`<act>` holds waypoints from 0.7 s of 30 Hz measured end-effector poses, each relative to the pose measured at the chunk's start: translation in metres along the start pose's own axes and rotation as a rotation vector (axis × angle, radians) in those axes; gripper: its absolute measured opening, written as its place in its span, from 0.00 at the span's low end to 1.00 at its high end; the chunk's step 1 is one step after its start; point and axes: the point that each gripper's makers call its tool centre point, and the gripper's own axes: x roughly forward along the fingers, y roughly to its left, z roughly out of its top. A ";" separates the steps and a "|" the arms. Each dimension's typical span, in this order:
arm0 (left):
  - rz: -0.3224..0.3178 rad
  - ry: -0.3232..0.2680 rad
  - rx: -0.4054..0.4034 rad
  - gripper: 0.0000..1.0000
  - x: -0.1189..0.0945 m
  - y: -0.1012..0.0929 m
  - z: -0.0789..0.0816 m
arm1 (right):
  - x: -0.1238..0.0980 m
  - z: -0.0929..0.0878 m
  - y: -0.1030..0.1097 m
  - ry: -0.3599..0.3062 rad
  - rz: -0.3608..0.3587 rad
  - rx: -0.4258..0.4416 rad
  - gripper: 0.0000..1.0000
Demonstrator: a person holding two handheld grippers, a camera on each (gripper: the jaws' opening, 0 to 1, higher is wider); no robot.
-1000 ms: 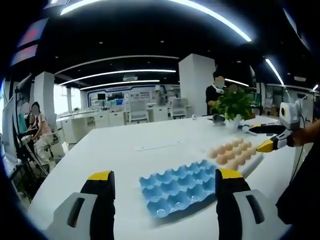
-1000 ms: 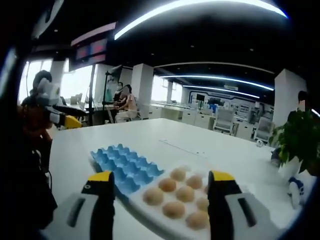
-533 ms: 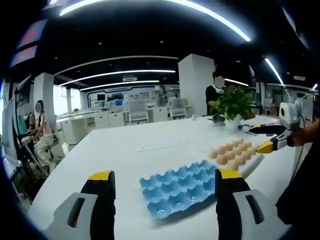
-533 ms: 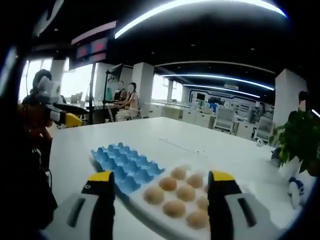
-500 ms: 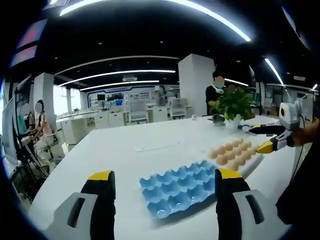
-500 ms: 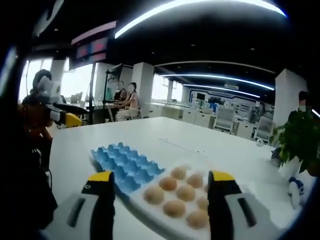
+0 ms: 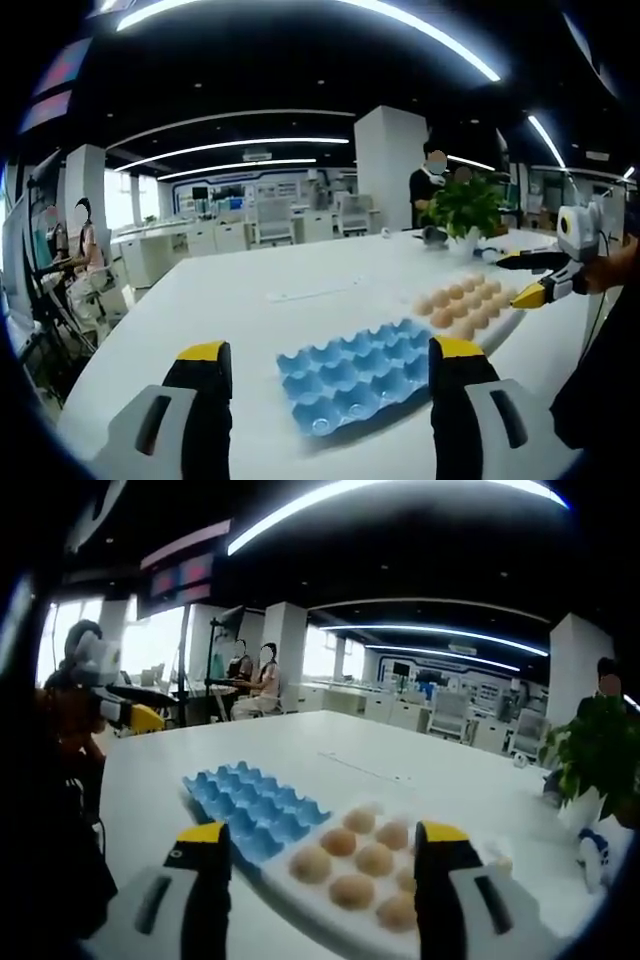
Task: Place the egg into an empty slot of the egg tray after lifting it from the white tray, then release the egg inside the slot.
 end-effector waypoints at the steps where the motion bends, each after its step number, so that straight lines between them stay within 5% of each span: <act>1: -0.001 0.000 0.000 0.82 0.000 0.000 0.000 | 0.000 0.000 0.000 0.001 -0.001 0.001 0.77; 21: 0.002 0.002 -0.001 0.80 0.000 0.001 -0.001 | 0.006 -0.017 0.007 0.053 0.000 0.073 0.66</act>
